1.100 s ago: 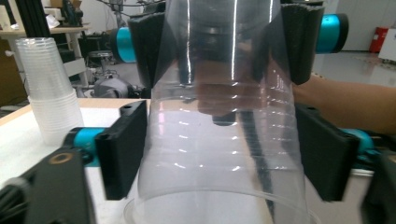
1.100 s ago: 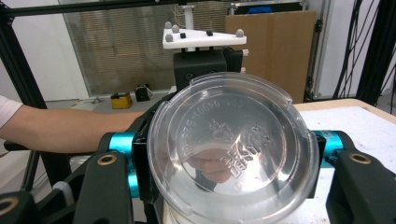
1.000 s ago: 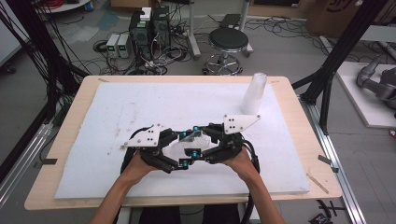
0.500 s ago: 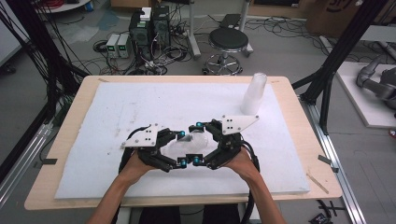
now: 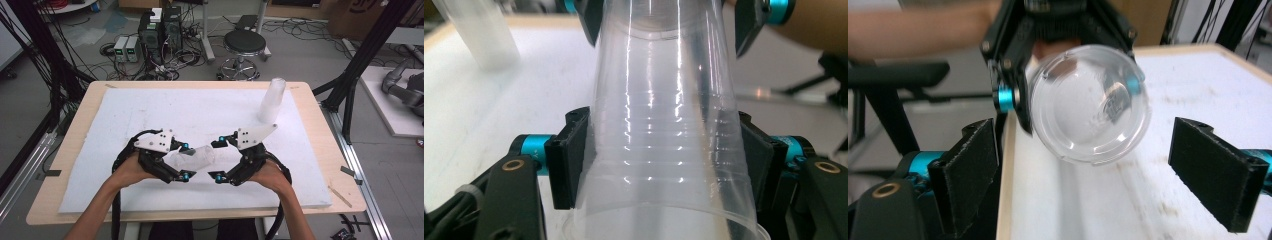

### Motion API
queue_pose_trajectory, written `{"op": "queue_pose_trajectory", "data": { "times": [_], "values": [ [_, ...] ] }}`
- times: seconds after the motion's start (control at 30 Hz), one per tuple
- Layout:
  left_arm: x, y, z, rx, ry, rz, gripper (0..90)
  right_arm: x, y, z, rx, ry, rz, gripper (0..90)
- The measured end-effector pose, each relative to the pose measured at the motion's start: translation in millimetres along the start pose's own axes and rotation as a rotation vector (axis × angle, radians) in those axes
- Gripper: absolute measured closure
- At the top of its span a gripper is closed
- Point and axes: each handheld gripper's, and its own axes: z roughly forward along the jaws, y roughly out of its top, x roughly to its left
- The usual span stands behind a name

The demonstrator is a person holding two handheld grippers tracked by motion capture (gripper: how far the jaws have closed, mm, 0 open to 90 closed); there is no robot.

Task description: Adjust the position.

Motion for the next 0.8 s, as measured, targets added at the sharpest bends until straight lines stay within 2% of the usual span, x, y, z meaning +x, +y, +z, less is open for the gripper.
{"op": "queue_pose_trajectory", "data": {
  "times": [0.07, 0.1, 0.13, 0.17, 0.2, 0.23, 0.3, 0.37, 0.43, 0.5, 0.53, 0.67, 0.8],
  "values": [
    [1.0, 4.8, 1.2, 0.066, -0.016, 0.002, 33.1, -0.3, 1.2, -0.3, 0.052, -0.001, -0.016, 12.5],
    [1.0, 4.8, 1.2, 0.066, -0.016, 0.002, 33.2, -0.5, 1.8, 0.0, 0.089, -0.006, -0.023, 12.5],
    [1.4, 7.2, 2.3, 0.104, -0.014, 0.006, 33.2, -0.7, 2.5, 0.8, 0.128, -0.009, -0.034, 12.5],
    [2.5, 11.5, 5.0, 0.171, -0.019, 0.007, 33.3, -0.6, 3.1, 1.4, 0.17, -0.013, -0.037, 12.5],
    [2.7, 13.4, 6.7, 0.201, -0.021, 0.003, 33.2, -0.9, 3.6, 2.5, 0.208, -0.012, -0.043, 12.6],
    [2.7, 13.4, 6.7, 0.201, -0.021, 0.003, 33.3, -1.0, 4.1, 3.6, 0.244, -0.012, -0.05, 12.6],
    [3.9, 18.9, 10.0, 0.289, -0.03, 0.001, 33.3, -0.6, 4.9, 5.4, 0.316, -0.015, -0.057, 12.6],
    [4.1, 23.2, 12.1, 0.345, -0.028, 0.004, 33.5, -0.7, 5.0, 7.1, 0.373, -0.02, -0.061, 12.6],
    [3.9, 26.2, 13.8, 0.369, -0.025, 0.003, 33.7, -1.4, 5.0, 8.4, 0.415, -0.023, -0.068, 12.7],
    [3.5, 27.6, 14.7, 0.382, -0.02, 0.004, 33.8, -1.4, 5.2, 8.7, 0.43, -0.027, -0.064, 12.7],
    [3.9, 30.5, 16.1, 0.414, -0.018, 0.011, 34.6, -2.1, 5.9, 9.4, 0.453, -0.032, -0.063, 12.7],
    [3.7, 33.6, 18.5, 0.429, -0.011, 0.017, 34.6, -3.8, 7.9, 10.4, 0.487, -0.033, -0.066, 15.1],
    [4.1, 36.4, 22.5, 0.437, -0.016, 0.013, 34.6, -5.5, 9.6, 11.0, 0.497, -0.032, -0.074, 15.1]
  ]
}}
